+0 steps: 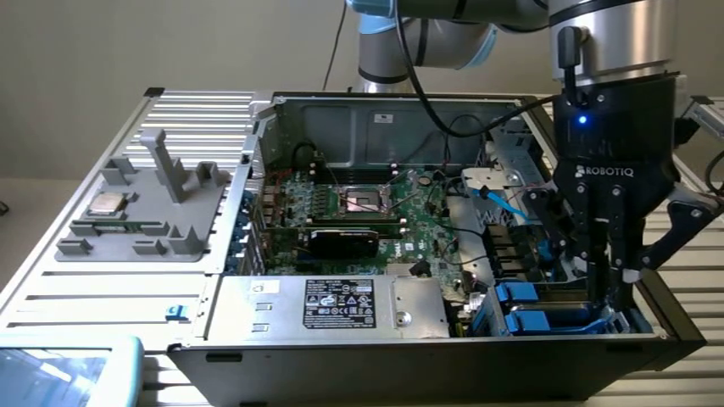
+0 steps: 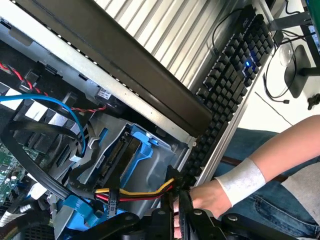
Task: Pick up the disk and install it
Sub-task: 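Insert the first disk wire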
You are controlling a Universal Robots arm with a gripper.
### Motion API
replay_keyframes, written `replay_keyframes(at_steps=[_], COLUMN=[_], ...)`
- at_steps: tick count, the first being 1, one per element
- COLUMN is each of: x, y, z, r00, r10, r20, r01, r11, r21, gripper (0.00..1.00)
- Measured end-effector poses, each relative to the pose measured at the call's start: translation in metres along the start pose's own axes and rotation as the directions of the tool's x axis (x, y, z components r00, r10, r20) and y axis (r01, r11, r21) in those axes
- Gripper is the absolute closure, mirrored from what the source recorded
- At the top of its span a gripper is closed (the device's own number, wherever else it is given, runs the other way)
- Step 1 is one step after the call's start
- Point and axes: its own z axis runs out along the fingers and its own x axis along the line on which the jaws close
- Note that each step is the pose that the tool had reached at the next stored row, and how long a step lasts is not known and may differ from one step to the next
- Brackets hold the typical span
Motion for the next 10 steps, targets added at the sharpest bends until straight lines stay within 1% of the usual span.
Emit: replay_keyframes(at_steps=[1,5,6,7,8,10], x=[0.0005,0.0013,0.0013,0.001,0.0007,0.0002], y=[0.0004,-0.0005,-0.0008,-0.0012,-0.0016,-0.0021], z=[-0.0004,-0.0007,-0.0007,-0.0004,-0.0002,0.0003], r00=[1.0,1.0,1.0,1.0,0.9999,0.9996], r10=[0.0,0.001,0.001,0.002,0.003,0.006], r20=[-0.0002,-0.0004,-0.0018,-0.0054,-0.0126,-0.0272], r01=[0.0,-0.001,-0.001,-0.002,-0.003,-0.006], r11=[1.0,1.0,1.0,1.0,1.0,0.9997], r21=[0.0002,0.0006,-0.0002,-0.003,-0.009,-0.0245], gripper=[0.76,0.76,0.76,0.76,0.76,0.76])
